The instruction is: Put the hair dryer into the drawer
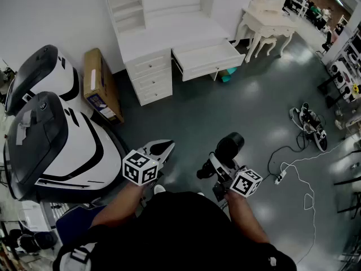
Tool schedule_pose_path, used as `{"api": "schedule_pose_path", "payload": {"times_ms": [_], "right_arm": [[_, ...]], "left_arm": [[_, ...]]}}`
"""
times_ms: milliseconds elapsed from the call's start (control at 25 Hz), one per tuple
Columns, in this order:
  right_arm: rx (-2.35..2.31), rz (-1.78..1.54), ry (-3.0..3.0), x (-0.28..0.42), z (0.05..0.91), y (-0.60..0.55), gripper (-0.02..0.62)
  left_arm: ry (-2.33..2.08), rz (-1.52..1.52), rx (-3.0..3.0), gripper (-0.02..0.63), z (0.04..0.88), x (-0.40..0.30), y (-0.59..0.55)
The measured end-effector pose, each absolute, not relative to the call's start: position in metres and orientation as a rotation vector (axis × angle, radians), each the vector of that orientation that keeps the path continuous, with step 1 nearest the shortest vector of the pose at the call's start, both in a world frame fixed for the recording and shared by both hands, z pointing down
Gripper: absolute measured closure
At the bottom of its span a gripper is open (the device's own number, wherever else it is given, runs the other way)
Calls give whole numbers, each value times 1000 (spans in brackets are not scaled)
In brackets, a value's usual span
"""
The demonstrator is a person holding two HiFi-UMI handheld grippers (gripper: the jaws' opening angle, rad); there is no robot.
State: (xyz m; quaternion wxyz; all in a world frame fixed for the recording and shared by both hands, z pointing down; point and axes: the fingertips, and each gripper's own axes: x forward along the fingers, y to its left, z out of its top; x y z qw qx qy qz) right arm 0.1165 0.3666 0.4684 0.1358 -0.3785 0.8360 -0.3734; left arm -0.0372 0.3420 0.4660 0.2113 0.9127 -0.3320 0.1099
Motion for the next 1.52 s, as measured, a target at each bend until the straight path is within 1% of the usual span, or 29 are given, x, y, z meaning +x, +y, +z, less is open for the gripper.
{"api": "schedule_pose_path", "payload": {"times_ms": [680,960,1240,1520], "right_arm": [[-1103,-1068,2434,109,468,366,374],[-962,-1075,2406,93,454,373,374],[-1004,-1098,2408,75,462,372,374],[-1024,-1117,2406,43,466,365,374]], "left_arm": [[-916,300,2544,595,465,-43,341],[-906,298,2538,595,469,-50,344],[-896,290,2522,595,477,-70,348],[-909,293,2511,595,481,-108,346]]}}
